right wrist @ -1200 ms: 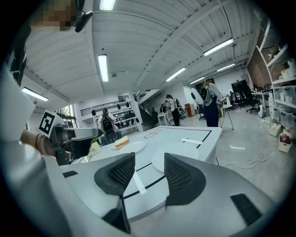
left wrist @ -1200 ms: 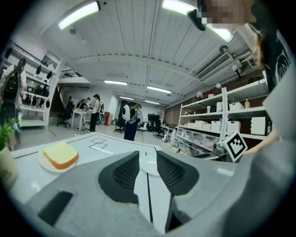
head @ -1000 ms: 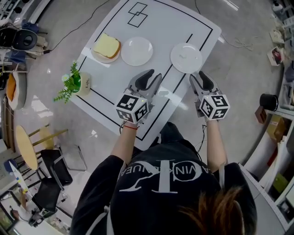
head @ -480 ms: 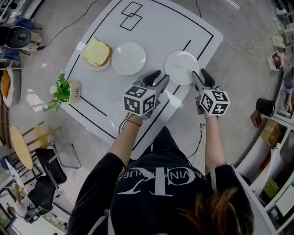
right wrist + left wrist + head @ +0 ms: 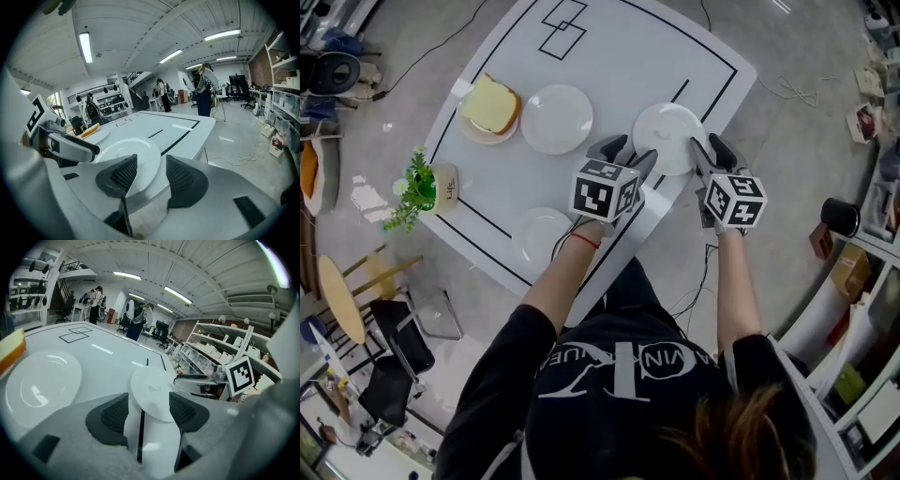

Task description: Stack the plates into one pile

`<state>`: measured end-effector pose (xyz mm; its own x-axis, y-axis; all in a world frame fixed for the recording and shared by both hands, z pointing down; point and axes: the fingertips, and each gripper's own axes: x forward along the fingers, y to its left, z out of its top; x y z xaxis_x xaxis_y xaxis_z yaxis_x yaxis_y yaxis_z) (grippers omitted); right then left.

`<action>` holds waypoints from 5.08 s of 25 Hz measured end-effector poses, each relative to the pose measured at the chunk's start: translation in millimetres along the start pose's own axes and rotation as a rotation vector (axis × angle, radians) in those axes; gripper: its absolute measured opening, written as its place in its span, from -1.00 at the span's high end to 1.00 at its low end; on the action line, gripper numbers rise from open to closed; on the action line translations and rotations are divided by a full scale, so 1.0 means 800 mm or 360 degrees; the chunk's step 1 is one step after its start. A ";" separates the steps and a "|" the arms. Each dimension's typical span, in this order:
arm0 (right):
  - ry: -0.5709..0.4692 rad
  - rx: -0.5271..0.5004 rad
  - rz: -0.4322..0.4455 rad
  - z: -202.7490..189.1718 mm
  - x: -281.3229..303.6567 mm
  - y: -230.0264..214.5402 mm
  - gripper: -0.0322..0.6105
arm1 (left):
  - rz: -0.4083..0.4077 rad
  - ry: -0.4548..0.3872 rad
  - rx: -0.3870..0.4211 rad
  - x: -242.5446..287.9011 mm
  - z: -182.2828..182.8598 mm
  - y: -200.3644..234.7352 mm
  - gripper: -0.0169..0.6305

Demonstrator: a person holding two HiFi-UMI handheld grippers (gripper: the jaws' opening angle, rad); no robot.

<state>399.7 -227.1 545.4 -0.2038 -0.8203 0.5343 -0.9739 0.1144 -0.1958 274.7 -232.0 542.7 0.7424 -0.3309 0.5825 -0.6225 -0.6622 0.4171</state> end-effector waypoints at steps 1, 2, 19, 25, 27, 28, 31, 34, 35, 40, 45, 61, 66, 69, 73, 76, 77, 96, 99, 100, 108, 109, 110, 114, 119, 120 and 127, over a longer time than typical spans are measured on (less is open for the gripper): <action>0.0007 -0.0005 0.0005 -0.001 0.002 0.001 0.30 | 0.0017 0.0030 -0.0002 0.004 -0.002 0.000 0.10; 0.0014 -0.0010 0.0009 -0.001 0.003 0.001 0.30 | 0.0033 0.0060 -0.0003 0.007 -0.003 0.001 0.05; 0.0008 0.0043 0.0007 -0.001 0.009 0.003 0.34 | 0.0076 0.0105 -0.0204 0.020 0.003 -0.005 -0.06; -0.0005 0.0138 0.0052 -0.005 0.003 0.011 0.35 | 0.0115 0.0022 -0.0395 0.016 0.003 0.006 0.17; -0.0019 0.0190 0.0031 -0.008 -0.001 0.009 0.52 | 0.0149 0.0026 -0.0388 0.012 0.001 0.010 0.23; -0.0026 0.0214 0.0021 -0.010 -0.004 0.008 0.61 | 0.0158 0.0030 -0.0376 0.011 0.000 0.011 0.26; -0.0054 0.0274 0.0025 -0.012 -0.013 0.009 0.64 | 0.0150 0.0040 -0.0367 0.006 -0.005 0.009 0.28; -0.0094 0.0324 0.0035 -0.009 -0.023 0.017 0.69 | 0.0137 0.0041 -0.0371 -0.006 -0.012 0.005 0.30; -0.0109 0.0339 0.0039 -0.007 -0.026 0.021 0.70 | 0.0130 0.0036 -0.0378 -0.010 -0.013 0.004 0.29; -0.0151 0.0377 0.0098 0.000 -0.036 0.053 0.74 | 0.0124 -0.0040 -0.0416 -0.047 -0.010 0.008 0.24; -0.0167 0.0385 0.0184 0.004 -0.046 0.102 0.74 | 0.0167 -0.0107 -0.0443 -0.097 -0.015 0.021 0.24; -0.0172 0.0392 0.0436 0.001 -0.071 0.267 0.74 | 0.0404 -0.0297 -0.0586 -0.263 -0.070 0.093 0.78; -0.0148 0.0365 0.0518 -0.005 -0.073 0.315 0.74 | 0.0423 -0.0303 -0.0630 -0.306 -0.093 0.107 0.79; -0.0115 0.0368 0.0560 -0.016 -0.077 0.339 0.74 | 0.0433 -0.0272 -0.0668 -0.327 -0.113 0.111 0.79; -0.0051 0.0412 0.0593 -0.040 -0.079 0.365 0.74 | 0.0453 -0.0215 -0.0762 -0.346 -0.150 0.118 0.79; 0.0016 0.0428 0.0619 -0.060 -0.081 0.380 0.74 | 0.0456 -0.0175 -0.0804 -0.359 -0.172 0.121 0.79; 0.0038 0.0433 0.0626 -0.067 -0.081 0.384 0.74 | 0.0458 -0.0164 -0.0814 -0.362 -0.178 0.122 0.79; 0.0311 0.0027 0.0568 -0.129 -0.065 0.411 0.69 | 0.0540 0.0066 -0.0772 -0.358 -0.241 0.126 0.49; 0.0349 -0.0155 0.0535 -0.135 -0.065 0.413 0.62 | 0.0535 0.0079 -0.0749 -0.358 -0.242 0.124 0.47; 0.0358 -0.0217 0.0527 -0.136 -0.065 0.414 0.60 | 0.0534 0.0087 -0.0728 -0.357 -0.241 0.123 0.46; 0.0376 -0.0367 0.0511 -0.137 -0.065 0.413 0.57 | 0.0552 0.0148 -0.0557 -0.355 -0.243 0.120 0.41; 0.0379 -0.0387 0.0508 -0.137 -0.064 0.413 0.57 | 0.0552 0.0143 -0.0550 -0.357 -0.242 0.121 0.43; 0.0383 -0.0406 0.0506 -0.137 -0.064 0.413 0.57 | 0.0555 0.0137 -0.0538 -0.359 -0.242 0.122 0.45; 0.0386 -0.0422 0.0508 -0.137 -0.064 0.410 0.56 | 0.0550 0.0112 -0.0539 -0.365 -0.242 0.127 0.45; 0.0344 -0.0360 0.0513 -0.125 -0.066 0.404 0.55 | 0.0569 0.0048 -0.0567 -0.378 -0.233 0.136 0.45; 0.0335 -0.0344 0.0512 -0.122 -0.066 0.402 0.54 | 0.0573 0.0032 -0.0569 -0.380 -0.229 0.138 0.45; 0.0271 -0.0305 0.0512 -0.095 -0.064 0.383 0.53 | 0.0583 -0.0077 -0.0549 -0.379 -0.191 0.149 0.44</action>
<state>103.8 -107.1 520.6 -0.4987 -0.6231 0.6025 -0.8556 0.4652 -0.2271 -62.2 -108.1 522.7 0.4653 -0.5361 0.7043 -0.8839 -0.2385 0.4024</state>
